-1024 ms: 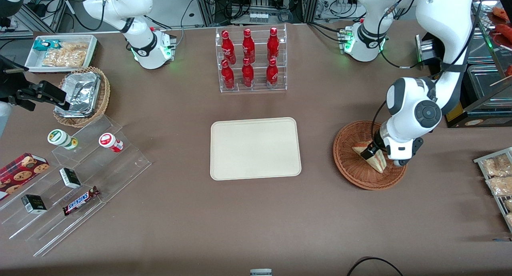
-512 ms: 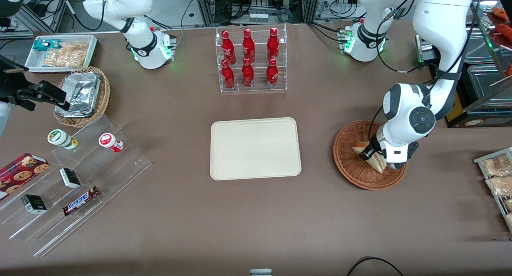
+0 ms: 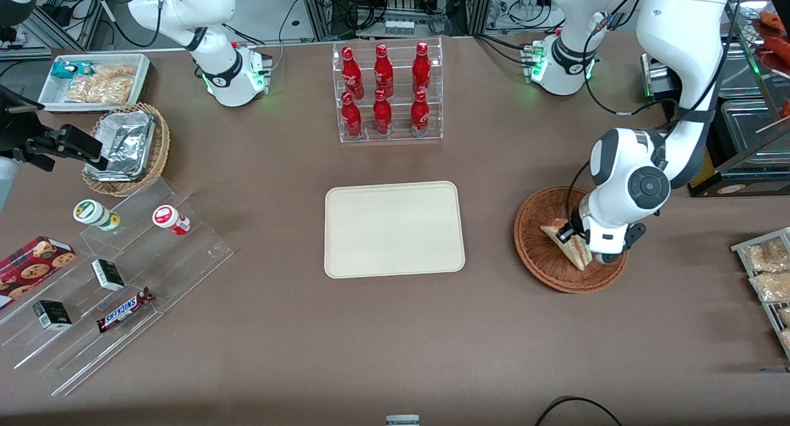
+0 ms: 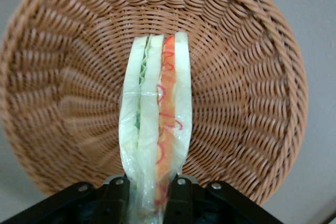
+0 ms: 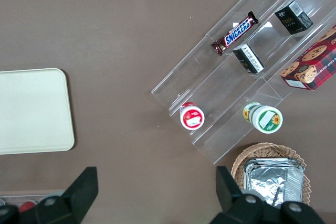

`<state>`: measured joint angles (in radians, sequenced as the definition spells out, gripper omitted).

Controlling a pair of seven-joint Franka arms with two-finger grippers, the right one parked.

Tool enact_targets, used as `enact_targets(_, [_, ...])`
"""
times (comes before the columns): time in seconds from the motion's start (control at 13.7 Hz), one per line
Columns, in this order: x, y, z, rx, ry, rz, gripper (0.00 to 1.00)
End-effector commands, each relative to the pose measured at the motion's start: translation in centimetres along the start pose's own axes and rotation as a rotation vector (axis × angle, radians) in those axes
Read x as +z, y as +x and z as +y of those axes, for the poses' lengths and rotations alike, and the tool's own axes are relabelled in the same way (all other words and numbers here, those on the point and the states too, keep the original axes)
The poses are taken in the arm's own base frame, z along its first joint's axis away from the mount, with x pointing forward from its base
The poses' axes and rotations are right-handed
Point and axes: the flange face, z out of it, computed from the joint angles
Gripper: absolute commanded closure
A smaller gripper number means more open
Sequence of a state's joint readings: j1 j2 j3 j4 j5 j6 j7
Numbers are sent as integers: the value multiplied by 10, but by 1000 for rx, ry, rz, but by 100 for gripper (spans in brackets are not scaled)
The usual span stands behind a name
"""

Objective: Place sandwich from basket to tray
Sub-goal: 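Lift the sandwich and carry it with the left gripper over the cream tray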

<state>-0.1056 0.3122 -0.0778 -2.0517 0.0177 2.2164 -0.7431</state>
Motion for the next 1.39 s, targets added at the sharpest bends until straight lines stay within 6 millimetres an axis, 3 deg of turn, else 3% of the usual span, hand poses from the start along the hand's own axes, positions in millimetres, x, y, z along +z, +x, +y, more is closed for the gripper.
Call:
enact_targets(0.0, [-29,-12,28,171,66,19,91])
enact_targets(0.29, [-46,-43,68,286,60,39,92])
enact_targets(0.59, [-54,-98,134,405,61,11,92])
enact_targets(0.88, [-44,-144,200,447,5,-17,92])
enact_targets(1.32, [-15,-198,269,427,-5,-9,93])
